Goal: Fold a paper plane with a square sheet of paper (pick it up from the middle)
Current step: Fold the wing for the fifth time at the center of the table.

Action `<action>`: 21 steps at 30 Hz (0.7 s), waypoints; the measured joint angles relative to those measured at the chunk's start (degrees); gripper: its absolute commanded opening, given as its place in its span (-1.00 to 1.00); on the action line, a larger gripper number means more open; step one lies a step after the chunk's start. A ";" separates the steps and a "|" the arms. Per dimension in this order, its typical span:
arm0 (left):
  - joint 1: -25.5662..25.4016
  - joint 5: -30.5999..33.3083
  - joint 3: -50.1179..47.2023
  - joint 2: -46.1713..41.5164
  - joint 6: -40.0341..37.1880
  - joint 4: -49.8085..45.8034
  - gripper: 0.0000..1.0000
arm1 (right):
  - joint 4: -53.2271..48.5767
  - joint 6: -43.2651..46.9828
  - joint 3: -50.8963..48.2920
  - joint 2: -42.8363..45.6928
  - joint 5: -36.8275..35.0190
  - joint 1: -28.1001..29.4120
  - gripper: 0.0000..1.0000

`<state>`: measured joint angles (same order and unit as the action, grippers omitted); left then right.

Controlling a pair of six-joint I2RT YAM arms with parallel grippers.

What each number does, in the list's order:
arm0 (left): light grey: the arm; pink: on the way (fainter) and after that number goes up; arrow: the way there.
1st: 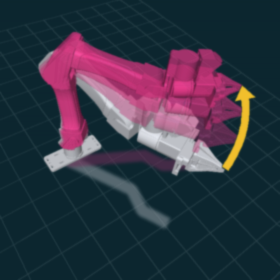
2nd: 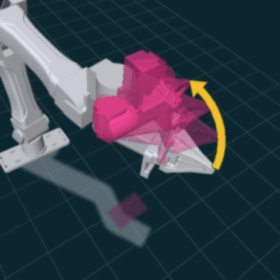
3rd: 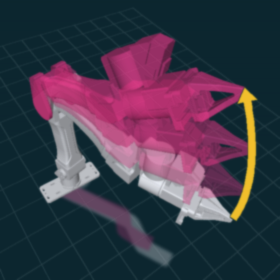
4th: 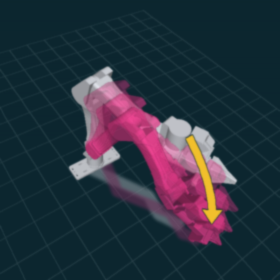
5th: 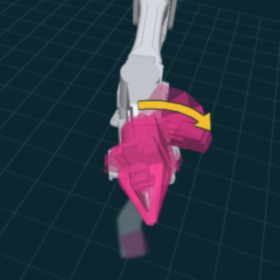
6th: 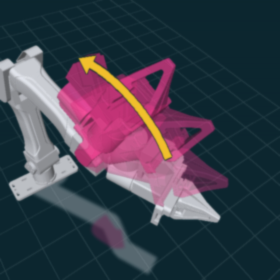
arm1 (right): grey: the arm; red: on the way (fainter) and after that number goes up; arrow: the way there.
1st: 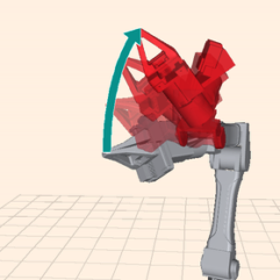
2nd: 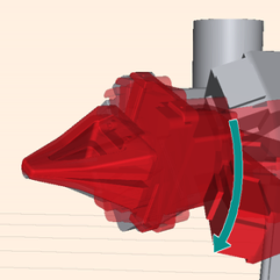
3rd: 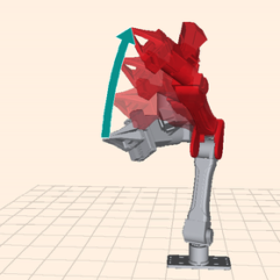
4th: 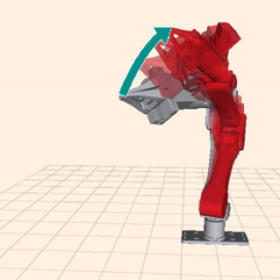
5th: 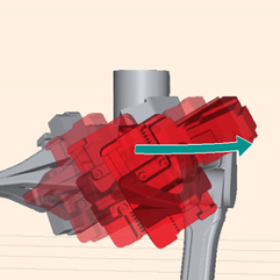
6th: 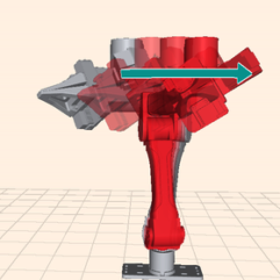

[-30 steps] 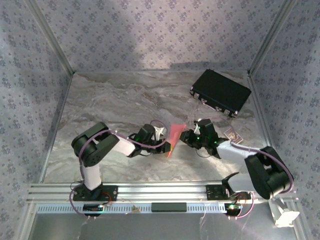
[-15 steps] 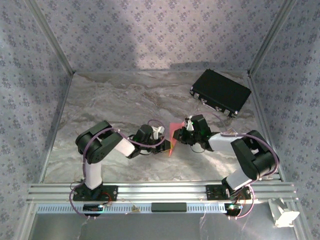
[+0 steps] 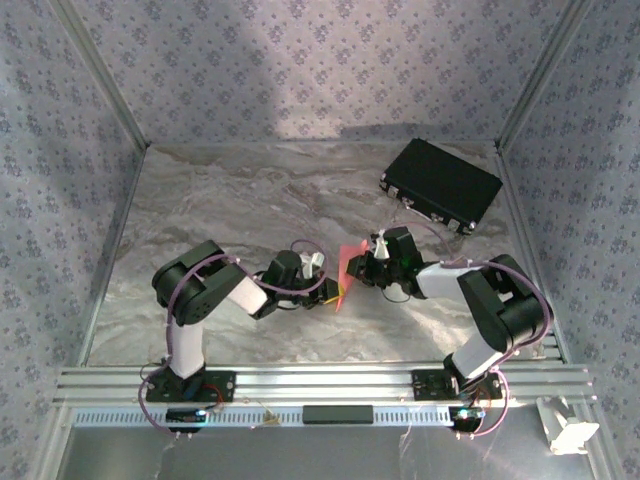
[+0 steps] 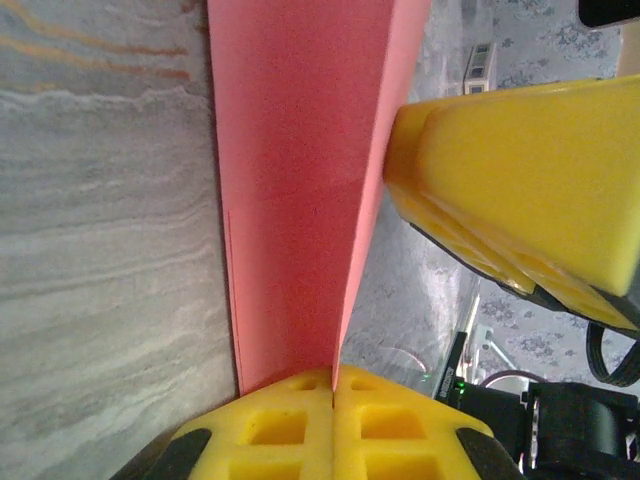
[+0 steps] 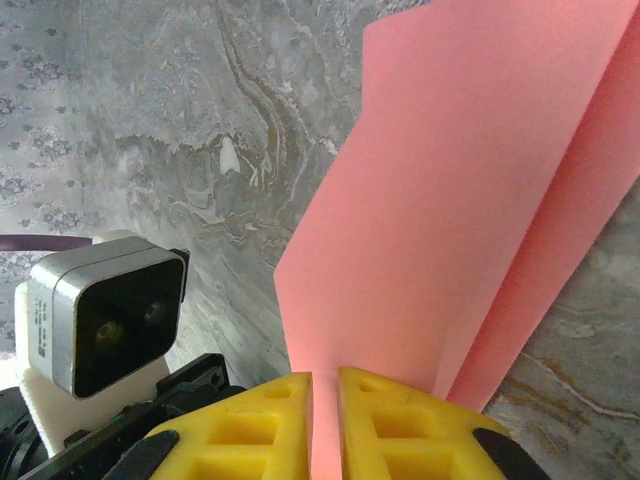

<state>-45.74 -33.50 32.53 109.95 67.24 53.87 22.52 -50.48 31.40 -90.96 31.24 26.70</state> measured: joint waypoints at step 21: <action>1.09 -2.69 1.84 1.38 2.84 -1.75 -1.00 | 0.17 0.94 1.18 -3.02 1.36 -1.22 -0.70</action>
<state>-44.64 -36.18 34.37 111.33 70.08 52.12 22.70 -49.54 32.58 -93.97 32.60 25.47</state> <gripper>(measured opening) 0.044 0.151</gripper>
